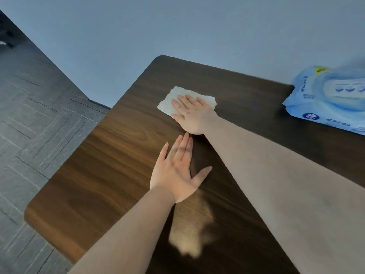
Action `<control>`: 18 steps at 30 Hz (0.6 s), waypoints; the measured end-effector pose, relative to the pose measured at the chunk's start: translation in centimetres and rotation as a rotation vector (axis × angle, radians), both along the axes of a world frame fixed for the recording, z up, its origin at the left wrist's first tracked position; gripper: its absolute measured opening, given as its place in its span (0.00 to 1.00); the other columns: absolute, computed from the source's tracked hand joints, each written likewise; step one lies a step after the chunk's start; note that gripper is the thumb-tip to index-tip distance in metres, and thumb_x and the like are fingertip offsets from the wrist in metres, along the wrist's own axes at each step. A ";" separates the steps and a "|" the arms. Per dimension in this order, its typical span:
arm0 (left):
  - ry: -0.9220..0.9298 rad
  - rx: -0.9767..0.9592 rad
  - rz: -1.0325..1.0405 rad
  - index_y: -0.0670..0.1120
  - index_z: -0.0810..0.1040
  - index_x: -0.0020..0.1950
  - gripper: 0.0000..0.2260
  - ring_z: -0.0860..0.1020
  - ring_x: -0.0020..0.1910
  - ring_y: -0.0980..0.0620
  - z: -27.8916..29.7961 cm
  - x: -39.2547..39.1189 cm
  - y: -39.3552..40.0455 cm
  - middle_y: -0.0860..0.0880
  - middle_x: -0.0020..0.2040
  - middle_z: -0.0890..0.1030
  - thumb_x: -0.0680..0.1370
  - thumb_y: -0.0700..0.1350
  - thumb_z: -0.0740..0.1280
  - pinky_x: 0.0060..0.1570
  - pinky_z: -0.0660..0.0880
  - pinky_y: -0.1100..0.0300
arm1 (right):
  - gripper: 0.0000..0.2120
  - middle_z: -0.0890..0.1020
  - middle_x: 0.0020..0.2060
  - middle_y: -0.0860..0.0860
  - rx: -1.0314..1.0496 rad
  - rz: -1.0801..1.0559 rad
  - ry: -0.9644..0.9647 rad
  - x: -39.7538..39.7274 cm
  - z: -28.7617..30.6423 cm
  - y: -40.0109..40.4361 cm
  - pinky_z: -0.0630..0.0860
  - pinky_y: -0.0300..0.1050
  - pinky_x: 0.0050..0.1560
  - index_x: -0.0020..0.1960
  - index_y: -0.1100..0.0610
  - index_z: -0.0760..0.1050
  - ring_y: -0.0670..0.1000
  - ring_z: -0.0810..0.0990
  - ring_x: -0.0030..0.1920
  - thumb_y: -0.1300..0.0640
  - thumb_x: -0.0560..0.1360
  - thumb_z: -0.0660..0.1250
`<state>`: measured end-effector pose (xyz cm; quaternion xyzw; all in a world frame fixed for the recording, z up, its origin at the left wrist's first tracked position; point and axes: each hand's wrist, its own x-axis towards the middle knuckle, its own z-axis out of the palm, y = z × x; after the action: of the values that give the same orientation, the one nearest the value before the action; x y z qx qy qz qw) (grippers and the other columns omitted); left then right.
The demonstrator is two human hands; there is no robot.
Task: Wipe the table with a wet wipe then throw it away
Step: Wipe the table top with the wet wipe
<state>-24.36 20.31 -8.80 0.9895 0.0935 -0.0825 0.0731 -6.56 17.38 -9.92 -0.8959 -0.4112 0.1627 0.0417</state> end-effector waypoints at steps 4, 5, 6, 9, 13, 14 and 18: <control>0.004 0.030 -0.017 0.51 0.40 0.76 0.39 0.39 0.75 0.55 -0.3 0.0 -0.1 0.53 0.78 0.41 0.72 0.72 0.38 0.73 0.38 0.53 | 0.27 0.43 0.78 0.47 0.021 -0.159 0.050 -1.5 0.3 -5.7 0.37 0.50 0.75 0.77 0.48 0.40 0.49 0.40 0.77 0.42 0.81 0.39; 0.011 0.045 -0.025 0.50 0.40 0.76 0.39 0.39 0.75 0.55 -0.3 -0.1 -0.2 0.53 0.78 0.41 0.72 0.72 0.38 0.73 0.39 0.53 | 0.27 0.42 0.78 0.47 0.011 -0.195 0.055 -1.9 0.5 -7.5 0.37 0.50 0.75 0.77 0.48 0.40 0.48 0.40 0.77 0.42 0.81 0.39; 0.020 0.060 -0.033 0.49 0.40 0.76 0.39 0.39 0.75 0.55 -0.2 -0.1 -0.3 0.52 0.78 0.41 0.73 0.72 0.38 0.73 0.39 0.53 | 0.27 0.42 0.78 0.47 -0.001 -0.231 0.058 -2.4 0.7 -9.3 0.36 0.50 0.75 0.77 0.48 0.39 0.48 0.39 0.77 0.42 0.81 0.39; 0.054 0.087 -0.057 0.47 0.40 0.76 0.38 0.40 0.75 0.54 0.1 -0.2 -0.4 0.50 0.78 0.42 0.73 0.70 0.37 0.73 0.41 0.53 | 0.27 0.40 0.78 0.47 -0.027 -0.346 0.085 -3.4 1.2 -15.7 0.35 0.50 0.75 0.77 0.47 0.37 0.48 0.37 0.77 0.43 0.81 0.38; 0.057 0.126 -0.183 0.47 0.41 0.76 0.38 0.39 0.74 0.56 1.0 0.0 -1.7 0.51 0.77 0.42 0.71 0.67 0.30 0.72 0.40 0.55 | 0.27 0.39 0.77 0.47 -0.069 -0.527 0.066 -4.2 1.4 -25.0 0.34 0.48 0.73 0.76 0.47 0.35 0.48 0.37 0.76 0.42 0.81 0.38; 0.056 0.106 -0.204 0.48 0.41 0.76 0.39 0.38 0.73 0.57 1.3 0.2 -2.8 0.52 0.77 0.42 0.71 0.68 0.30 0.72 0.39 0.56 | 0.27 0.39 0.77 0.47 -0.078 -0.571 0.058 -4.4 1.5 -27.3 0.34 0.48 0.72 0.76 0.47 0.35 0.48 0.37 0.76 0.42 0.81 0.38; 0.031 -0.005 -0.304 0.48 0.42 0.76 0.36 0.39 0.74 0.57 1.6 2.5 -10.8 0.52 0.77 0.42 0.74 0.67 0.36 0.72 0.40 0.56 | 0.27 0.39 0.77 0.47 -0.084 -0.749 0.067 -5.4 1.5 -35.9 0.34 0.49 0.73 0.76 0.46 0.35 0.48 0.38 0.77 0.41 0.81 0.38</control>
<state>-21.88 9.50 -7.18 0.9907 -0.0567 -0.1080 0.0608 -11.92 -18.56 -8.40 -0.9793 -0.0463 0.1823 0.0751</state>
